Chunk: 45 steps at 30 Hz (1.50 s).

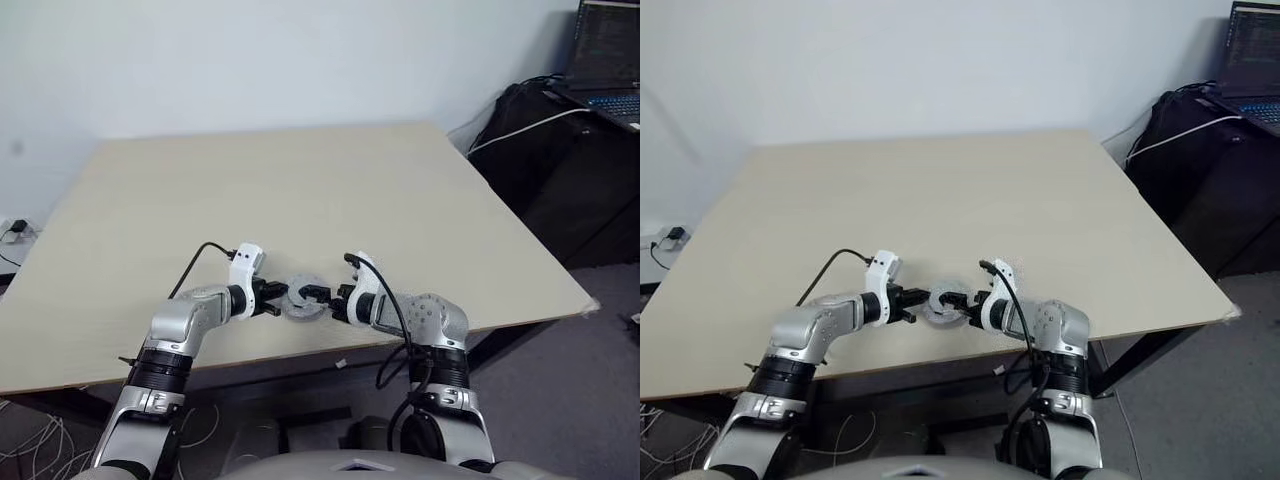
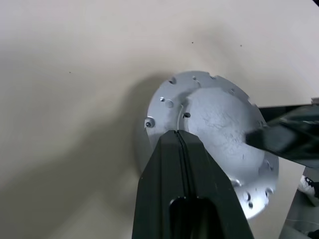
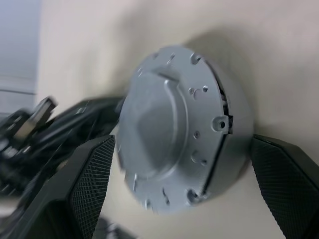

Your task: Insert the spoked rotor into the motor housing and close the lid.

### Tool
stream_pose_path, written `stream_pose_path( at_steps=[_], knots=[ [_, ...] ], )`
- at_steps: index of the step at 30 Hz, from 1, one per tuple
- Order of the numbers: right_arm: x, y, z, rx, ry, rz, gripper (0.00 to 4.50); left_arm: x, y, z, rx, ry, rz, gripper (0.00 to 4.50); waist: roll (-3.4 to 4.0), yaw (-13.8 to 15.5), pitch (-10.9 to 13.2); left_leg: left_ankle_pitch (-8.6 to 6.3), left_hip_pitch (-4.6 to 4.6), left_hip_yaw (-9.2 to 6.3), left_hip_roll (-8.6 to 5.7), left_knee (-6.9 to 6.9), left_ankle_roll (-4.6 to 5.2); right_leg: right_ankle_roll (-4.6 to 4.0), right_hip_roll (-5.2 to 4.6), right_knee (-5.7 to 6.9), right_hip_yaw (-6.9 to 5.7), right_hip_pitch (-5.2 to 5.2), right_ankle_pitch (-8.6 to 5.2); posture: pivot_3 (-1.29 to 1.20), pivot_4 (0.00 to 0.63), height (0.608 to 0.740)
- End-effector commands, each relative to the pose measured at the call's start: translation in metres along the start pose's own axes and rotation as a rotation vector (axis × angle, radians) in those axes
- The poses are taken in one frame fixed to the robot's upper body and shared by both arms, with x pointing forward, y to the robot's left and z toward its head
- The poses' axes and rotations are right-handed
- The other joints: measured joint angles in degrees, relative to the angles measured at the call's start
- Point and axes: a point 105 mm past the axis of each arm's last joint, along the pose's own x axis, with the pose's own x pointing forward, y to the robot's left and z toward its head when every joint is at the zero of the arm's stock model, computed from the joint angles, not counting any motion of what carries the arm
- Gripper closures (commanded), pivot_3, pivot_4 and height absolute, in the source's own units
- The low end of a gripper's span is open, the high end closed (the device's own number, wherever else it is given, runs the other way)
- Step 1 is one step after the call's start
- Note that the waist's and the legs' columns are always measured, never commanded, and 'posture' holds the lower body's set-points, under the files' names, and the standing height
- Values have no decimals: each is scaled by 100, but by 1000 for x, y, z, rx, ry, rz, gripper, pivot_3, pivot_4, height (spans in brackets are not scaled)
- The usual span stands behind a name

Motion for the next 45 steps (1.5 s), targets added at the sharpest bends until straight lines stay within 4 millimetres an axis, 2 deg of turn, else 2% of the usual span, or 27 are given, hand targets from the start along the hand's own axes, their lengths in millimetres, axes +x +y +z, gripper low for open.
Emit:
stream_pose_path(
  at_steps=[1,5,8,10,11,16,22,29,34,38,41,45],
  knots=[
    [2,44,2,21,0,266,18,8,-10,-16,-17,68,-32,4500,0,-43,3,0,0,0,1,-1,0,0,1,0,0,-1,0,0,0,740],
    [-2,51,8,46,-39,340,18,8,-9,-17,-19,67,-29,4500,6,-65,14,0,-3,0,2,-1,0,0,3,1,0,-3,0,0,0,740],
    [-3,54,11,71,-62,368,18,7,-8,-17,-21,68,-25,4500,2,-51,11,3,-37,-5,0,0,4,1,4,2,0,-32,2,0,0,740],
    [-2,54,8,69,-44,368,18,7,-8,-18,-22,69,-25,4500,2,-61,11,6,-66,1,-4,1,6,-16,5,5,10,-52,22,0,0,740],
    [-1,54,6,66,-31,364,18,7,-8,-18,-22,69,-24,4500,2,-64,11,6,-72,6,-6,1,6,2,6,8,15,-46,33,0,0,740],
    [2,53,-4,67,15,348,18,7,-8,-17,-21,66,-21,4500,2,-71,11,8,-74,6,-3,1,4,7,16,7,16,-47,33,0,0,740],
    [15,39,-21,57,114,199,18,7,-7,-17,-22,65,-18,4500,0,-114,5,9,-70,6,-1,1,3,27,18,9,17,-45,20,0,0,740],
    [20,32,-13,112,63,137,18,7,-6,-19,-27,65,-16,4500,-2,-99,-3,8,-51,4,-3,4,2,25,15,5,17,-47,16,0,0,740],
    [17,35,5,207,-50,178,18,7,-6,-19,-30,64,-14,4500,-1,-74,-5,9,-50,3,-3,9,3,14,12,6,17,-46,13,0,0,740],
    [12,43,10,241,-76,239,18,8,-6,-19,-30,63,-14,4500,-1,-36,-5,12,-52,2,-9,11,9,17,5,6,17,-45,14,0,0,740],
    [9,50,4,239,-48,281,18,8,-6,-19,-29,62,-14,4500,-1,-47,-5,11,-55,4,-12,10,11,7,4,6,22,-46,23,0,0,740],
    [11,59,-13,210,40,312,18,9,-6,-18,-26,60,-14,4500,-1,-52,-5,11,-66,5,-13,8,13,8,6,7,24,-34,35,0,0,740]
  ],
)
